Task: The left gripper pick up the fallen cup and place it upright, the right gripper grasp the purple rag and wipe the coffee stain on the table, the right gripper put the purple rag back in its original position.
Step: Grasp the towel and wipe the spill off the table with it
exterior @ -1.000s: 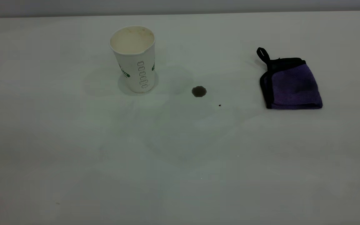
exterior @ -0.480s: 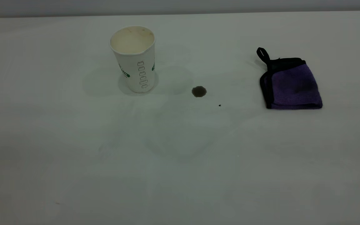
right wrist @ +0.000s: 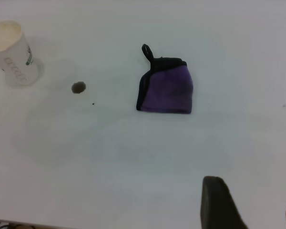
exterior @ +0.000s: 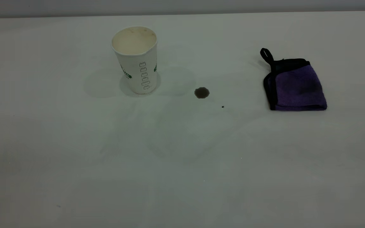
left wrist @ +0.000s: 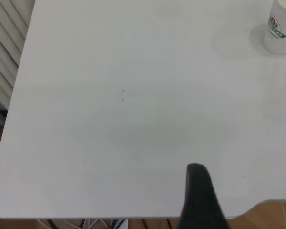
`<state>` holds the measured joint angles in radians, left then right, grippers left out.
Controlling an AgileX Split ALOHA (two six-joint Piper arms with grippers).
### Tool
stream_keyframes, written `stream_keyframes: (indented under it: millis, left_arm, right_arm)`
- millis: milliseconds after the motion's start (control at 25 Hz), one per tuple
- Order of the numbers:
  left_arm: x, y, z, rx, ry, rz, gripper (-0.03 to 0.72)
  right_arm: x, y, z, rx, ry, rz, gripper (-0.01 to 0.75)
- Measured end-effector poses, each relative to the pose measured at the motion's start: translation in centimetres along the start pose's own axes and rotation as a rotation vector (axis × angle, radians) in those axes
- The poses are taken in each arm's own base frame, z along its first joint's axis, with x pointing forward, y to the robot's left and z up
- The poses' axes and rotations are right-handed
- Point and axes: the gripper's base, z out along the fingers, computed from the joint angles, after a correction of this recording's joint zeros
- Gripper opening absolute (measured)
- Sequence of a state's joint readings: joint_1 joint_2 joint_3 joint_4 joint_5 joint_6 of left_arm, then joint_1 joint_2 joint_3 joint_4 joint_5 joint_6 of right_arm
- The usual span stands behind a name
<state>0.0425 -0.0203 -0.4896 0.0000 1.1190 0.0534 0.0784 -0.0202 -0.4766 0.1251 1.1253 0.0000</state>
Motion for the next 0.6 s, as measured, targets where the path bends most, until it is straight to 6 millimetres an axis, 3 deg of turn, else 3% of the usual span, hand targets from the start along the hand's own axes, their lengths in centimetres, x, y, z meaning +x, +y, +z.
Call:
stream_keyframes:
  millis: [120,280,440,600]
  left_arm:
    - [0.0,0.0,0.0,0.000,0.000,0.000,0.538]
    - [0.0,0.0,0.0,0.000,0.000,0.000,0.538]
    - [0.0,0.0,0.0,0.000,0.000,0.000,0.538]
    - [0.0,0.0,0.0,0.000,0.000,0.000,0.538]
  right_arm:
    - [-0.4,0.3,-0.3,-0.030,-0.026,0.012,0.389]
    - [-2.9,0.9,-0.3,-0.077,-0.009,-0.003,0.410]
    - [-6.1,1.3,2.3,-0.136,0.096,-0.052,0.509]
    - [-8.8,1.6,6.5,-0.205,0.198,-0.081,0.589]
